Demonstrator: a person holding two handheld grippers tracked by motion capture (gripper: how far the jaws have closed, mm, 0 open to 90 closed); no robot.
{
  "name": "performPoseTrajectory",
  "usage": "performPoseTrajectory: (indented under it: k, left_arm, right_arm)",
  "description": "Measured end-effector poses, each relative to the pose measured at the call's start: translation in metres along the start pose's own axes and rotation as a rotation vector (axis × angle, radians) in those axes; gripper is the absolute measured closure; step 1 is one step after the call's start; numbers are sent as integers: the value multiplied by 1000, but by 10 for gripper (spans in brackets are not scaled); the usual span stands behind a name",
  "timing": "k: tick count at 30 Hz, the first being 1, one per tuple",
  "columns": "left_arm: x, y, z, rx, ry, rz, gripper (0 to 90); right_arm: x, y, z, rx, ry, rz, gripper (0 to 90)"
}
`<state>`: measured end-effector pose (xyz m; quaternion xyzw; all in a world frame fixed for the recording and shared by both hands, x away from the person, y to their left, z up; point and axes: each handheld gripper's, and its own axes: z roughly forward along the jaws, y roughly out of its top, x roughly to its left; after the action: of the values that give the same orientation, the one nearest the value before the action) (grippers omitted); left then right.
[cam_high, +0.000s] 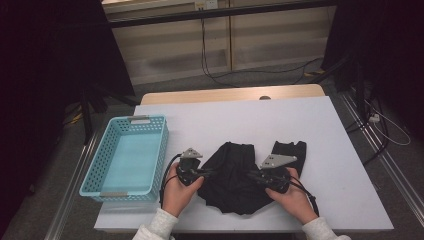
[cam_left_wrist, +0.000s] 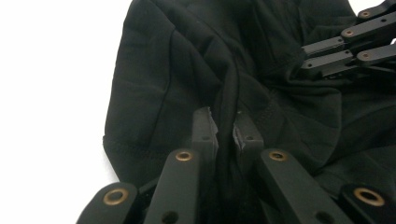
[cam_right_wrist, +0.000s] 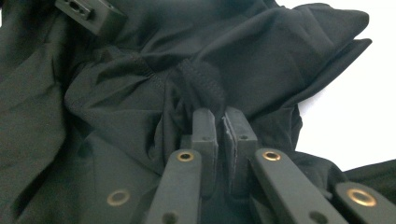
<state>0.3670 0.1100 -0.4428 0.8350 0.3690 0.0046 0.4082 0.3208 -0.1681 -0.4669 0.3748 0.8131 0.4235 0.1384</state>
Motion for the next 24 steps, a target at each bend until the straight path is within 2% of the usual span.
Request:
performPoseTrajectory:
  k: [2,5,6,7,8,9,11,15,17,19,20,24]
  left_arm:
    - [0,1,2,7,-2,4,823]
    - [1,2,3,14,1,4,822]
    - [1,2,4,14,4,4,821]
    - [1,1,5,11,5,4,820]
    - [2,1,6,16,0,5,821]
    - [2,0,7,18,0,3,821]
    - [2,0,10,37,-3,3,821]
    - [3,-1,11,35,-3,2,821]
    - [4,-3,11,25,-5,-6,821]
    - [5,-3,9,31,-6,-6,821]
    - [5,-4,10,18,-4,-9,821]
    - [6,-4,8,26,-5,-13,822]
  right_arm:
    - [2,0,0,2,-4,-14,822]
    - [5,1,1,-2,9,-21,729]
    - [5,1,2,-6,18,-9,677]
    - [4,1,2,-17,29,24,589]
    - [3,1,1,-26,42,65,539]
    - [2,2,1,-30,46,81,522]
    - [0,2,-1,-31,30,69,448]
    - [-6,8,-10,-59,5,72,401]
    - [-12,14,-15,-85,-8,89,365]
    - [-21,21,-21,-122,-36,123,382]
    - [-26,24,-23,-139,-51,141,385]
    - [-45,29,-27,-154,-129,182,465]
